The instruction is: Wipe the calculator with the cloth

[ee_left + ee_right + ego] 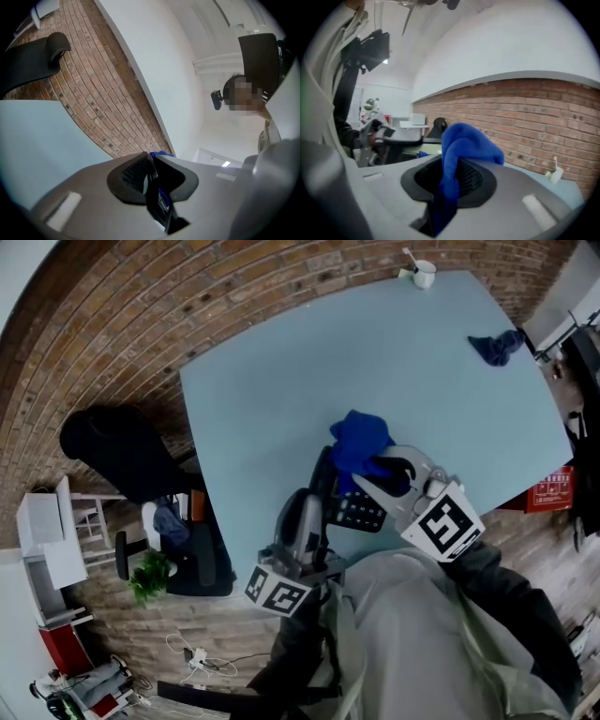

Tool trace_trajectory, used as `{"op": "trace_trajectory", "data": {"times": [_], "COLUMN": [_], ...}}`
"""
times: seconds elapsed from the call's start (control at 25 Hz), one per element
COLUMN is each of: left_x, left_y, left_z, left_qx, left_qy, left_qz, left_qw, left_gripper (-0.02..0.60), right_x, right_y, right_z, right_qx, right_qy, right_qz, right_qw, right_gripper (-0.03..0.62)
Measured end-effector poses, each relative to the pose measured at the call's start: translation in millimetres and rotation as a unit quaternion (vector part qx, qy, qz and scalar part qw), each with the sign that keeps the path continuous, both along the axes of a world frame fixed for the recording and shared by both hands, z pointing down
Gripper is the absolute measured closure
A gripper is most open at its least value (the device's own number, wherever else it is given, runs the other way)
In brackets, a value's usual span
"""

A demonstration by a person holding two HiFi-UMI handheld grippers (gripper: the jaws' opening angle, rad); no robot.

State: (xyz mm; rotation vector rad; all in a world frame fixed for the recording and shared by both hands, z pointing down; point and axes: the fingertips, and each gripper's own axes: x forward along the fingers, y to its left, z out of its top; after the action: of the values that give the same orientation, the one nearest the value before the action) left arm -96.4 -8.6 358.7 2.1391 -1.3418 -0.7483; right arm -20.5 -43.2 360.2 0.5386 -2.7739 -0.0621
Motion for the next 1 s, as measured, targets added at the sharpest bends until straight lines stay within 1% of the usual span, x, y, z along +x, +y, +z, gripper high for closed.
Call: {"op": "trace_trajectory", "data": {"times": [0.04, 0.08, 0.16, 0.2, 0.24, 0.28, 0.32, 0.36, 0.44, 0.48, 0.52, 0.56, 0.6, 0.68, 0.72, 0.76, 0.8, 0.84, 0.88, 0.92, 0.96, 1.0], "left_x": [4.1, 8.0, 13.4, 14.4, 14.5, 13.9, 13.0, 11.5, 6.3, 2.6, -1.3, -5.4, -9.7, -19.0, -24.0, -29.3, -35.0, -41.0, -46.8, -51.6, -54.2, -54.7], "left_y": [-0.3, -1.2, -3.1, -3.0, -1.8, -0.3, 1.0, 1.6, 1.7, 1.6, 1.0, 0.0, -1.3, -4.5, -5.6, -5.7, -4.9, -3.2, -1.3, 0.3, 1.2, 1.4], "left_z": [-2.8, -5.0, -7.5, -8.3, -9.1, -9.9, -10.7, -11.3, -12.3, -13.2, -14.8, -17.1, -20.0, -26.7, -29.8, -32.7, -35.3, -37.9, -40.8, -44.4, -48.3, -51.7], "left_qx": [0.003, 0.004, 0.006, 0.007, 0.009, 0.011, 0.012, 0.013, 0.013, 0.013, 0.014, 0.016, 0.019, 0.028, 0.033, 0.038, 0.043, 0.049, 0.056, 0.066, 0.075, 0.083], "left_qy": [-0.005, -0.015, -0.039, -0.048, -0.05, -0.049, -0.046, -0.04, -0.019, -0.007, 0.002, 0.007, 0.01, 0.022, 0.033, 0.045, 0.059, 0.074, 0.091, 0.111, 0.135, 0.16], "left_qz": [0.002, 0.002, 0.001, 0.002, 0.005, 0.007, 0.009, 0.008, -0.001, -0.007, -0.014, -0.021, -0.029, -0.044, -0.051, -0.057, -0.062, -0.066, -0.07, -0.07, -0.067, -0.063], "left_qw": [1.0, 0.9999, 0.9992, 0.9988, 0.9987, 0.9987, 0.9988, 0.9991, 0.9997, 0.9999, 0.9998, 0.9996, 0.9993, 0.9984, 0.9976, 0.9966, 0.9954, 0.9938, 0.9918, 0.9891, 0.9857, 0.9816], "left_gripper": [0.532, 0.532, 0.532, 0.532, 0.532, 0.532, 0.532, 0.532, 0.532, 0.532, 0.532, 0.532, 0.532, 0.532, 0.532, 0.532, 0.532, 0.531, 0.529, 0.529, 0.529, 0.529], "right_x": [2.0, -1.2, -18.5, -27.2, -32.6, -34.2, -32.6, -28.2, -12.5, -4.6, 0.0, 0.4, -2.7, -10.3, -10.9, -8.5, -3.7, 2.7, 11.6, 23.4, 37.3, 50.1], "right_y": [-9.5, -7.8, 23.5, 42.7, 55.6, 59.2, 53.3, 40.0, 8.4, -0.7, -0.5, 10.5, 31.1, 83.2, 102.6, 111.9, 110.7, 100.9, 84.8, 65.7, 47.2, 32.9], "right_z": [-2.4, -3.5, -3.8, -3.7, -4.4, -6.1, -8.9, -12.2, -17.7, -19.1, -19.4, -17.9, -14.1, -4.1, 0.0, 2.3, 1.3, -3.7, -11.3, -18.3, -23.1, -26.6], "right_qx": [-0.001, -0.001, -0.001, -0.003, -0.002, 0.002, 0.006, 0.005, -0.013, -0.023, -0.028, -0.031, -0.036, -0.055, -0.063, -0.063, -0.051, -0.034, -0.025, -0.038, -0.065, -0.084], "right_qy": [0.009, 0.022, 0.042, 0.042, 0.036, 0.026, 0.013, -0.003, -0.031, -0.036, -0.033, -0.02, 0.001, 0.041, 0.056, 0.066, 0.066, 0.052, 0.025, -0.012, -0.05, -0.082], "right_qz": [0.014, 0.005, -0.056, -0.087, -0.108, -0.117, -0.114, -0.097, -0.036, -0.014, -0.011, -0.031, -0.069, -0.156, -0.184, -0.196, -0.195, -0.181, -0.152, -0.103, -0.044, 0.001], "right_qw": [1.0, 1.0, 0.998, 0.995, 0.994, 0.993, 0.993, 0.995, 0.999, 0.999, 0.999, 0.999, 0.997, 0.985, 0.979, 0.976, 0.977, 0.981, 0.988, 0.994, 0.996, 0.993], "right_gripper": [0.513, 0.513, 0.513, 0.514, 0.536, 0.536, 0.536, 0.534, 0.534, 0.534, 0.534, 0.534, 0.534, 0.534, 0.534, 0.534, 0.534, 0.534, 0.534, 0.534, 0.534, 0.534]}}
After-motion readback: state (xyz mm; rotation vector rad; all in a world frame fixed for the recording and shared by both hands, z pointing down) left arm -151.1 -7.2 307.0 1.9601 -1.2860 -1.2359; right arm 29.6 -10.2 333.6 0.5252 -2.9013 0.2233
